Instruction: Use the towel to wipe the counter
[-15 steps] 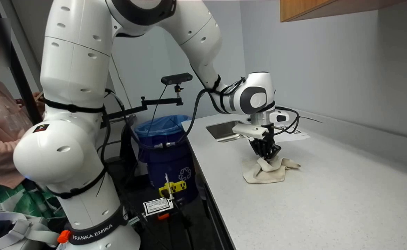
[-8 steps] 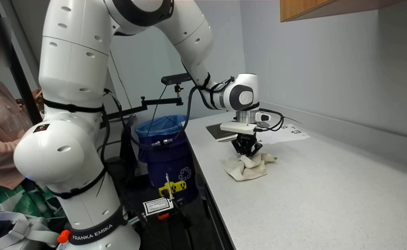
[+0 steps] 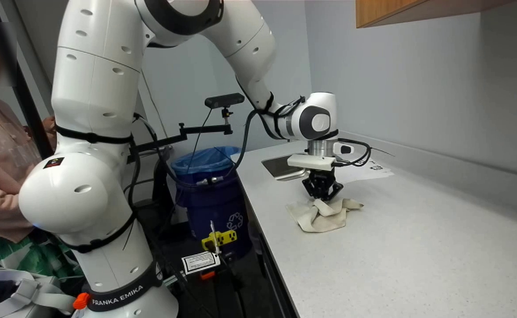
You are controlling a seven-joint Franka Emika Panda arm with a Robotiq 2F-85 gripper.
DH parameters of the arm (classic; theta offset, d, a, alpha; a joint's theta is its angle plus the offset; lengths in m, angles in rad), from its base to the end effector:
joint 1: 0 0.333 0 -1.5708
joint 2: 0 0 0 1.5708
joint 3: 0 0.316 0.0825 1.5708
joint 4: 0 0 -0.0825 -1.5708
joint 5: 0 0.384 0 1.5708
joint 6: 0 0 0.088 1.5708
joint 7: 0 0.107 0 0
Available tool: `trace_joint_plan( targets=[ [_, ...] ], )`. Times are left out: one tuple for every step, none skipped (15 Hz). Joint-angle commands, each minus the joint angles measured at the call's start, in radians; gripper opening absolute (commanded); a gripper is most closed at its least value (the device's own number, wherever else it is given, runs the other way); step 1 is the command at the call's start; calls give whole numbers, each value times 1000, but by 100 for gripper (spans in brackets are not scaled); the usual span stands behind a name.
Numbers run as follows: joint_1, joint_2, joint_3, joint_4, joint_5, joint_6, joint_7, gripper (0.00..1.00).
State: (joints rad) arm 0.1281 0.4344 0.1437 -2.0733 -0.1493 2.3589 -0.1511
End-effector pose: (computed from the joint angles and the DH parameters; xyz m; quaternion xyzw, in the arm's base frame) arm 0.5530 0.1521 0.2080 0.9629 0.2600 -0.0693 0.0224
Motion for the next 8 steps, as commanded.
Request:
trace_joint_plan(
  targets=[
    [-10,57,-75,74,-31,45,61,2],
    [-20,61,-92,87,-23,61,74,2],
    [-31,67,-109,98,-14,75,88,2],
    [-40,71,-127,105,-12,94,105,2],
    [-52,76,-142,114,-2,108,121,2],
    [-70,77,-155,117,16,128,139,2],
    [-83,79,-166,120,30,150,159,2],
    [-101,78,-174,116,47,181,170,2]
  ],
)
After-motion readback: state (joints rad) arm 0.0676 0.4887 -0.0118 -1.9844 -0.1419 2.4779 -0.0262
